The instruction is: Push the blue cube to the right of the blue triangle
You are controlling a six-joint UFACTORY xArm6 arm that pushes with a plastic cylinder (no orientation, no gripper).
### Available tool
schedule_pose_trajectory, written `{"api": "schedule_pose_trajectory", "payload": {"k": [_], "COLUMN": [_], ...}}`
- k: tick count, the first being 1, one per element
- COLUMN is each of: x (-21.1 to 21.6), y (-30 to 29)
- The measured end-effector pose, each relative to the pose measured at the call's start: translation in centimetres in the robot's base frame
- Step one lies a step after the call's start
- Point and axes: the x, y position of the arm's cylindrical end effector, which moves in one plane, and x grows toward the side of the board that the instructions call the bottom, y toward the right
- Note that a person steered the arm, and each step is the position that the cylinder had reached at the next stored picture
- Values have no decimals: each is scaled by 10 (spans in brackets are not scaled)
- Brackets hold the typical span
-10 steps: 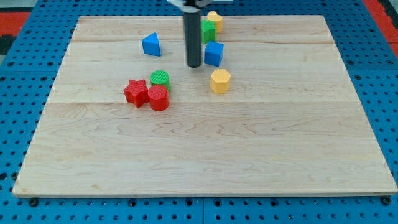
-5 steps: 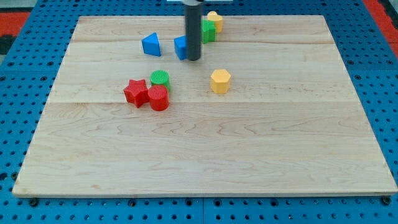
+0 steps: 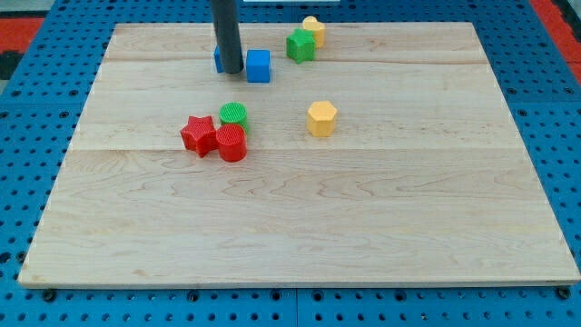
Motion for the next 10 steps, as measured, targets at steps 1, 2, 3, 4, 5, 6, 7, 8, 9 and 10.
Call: {"api": "schedule_pose_trajectory", "payload": {"k": [1,2,3,4,5,6,7,8,9,10], "x": [-9,15,36,39,39,39,36,34,30,46], "y": [1,-2,4,69,96,106,90,61,37,48]}}
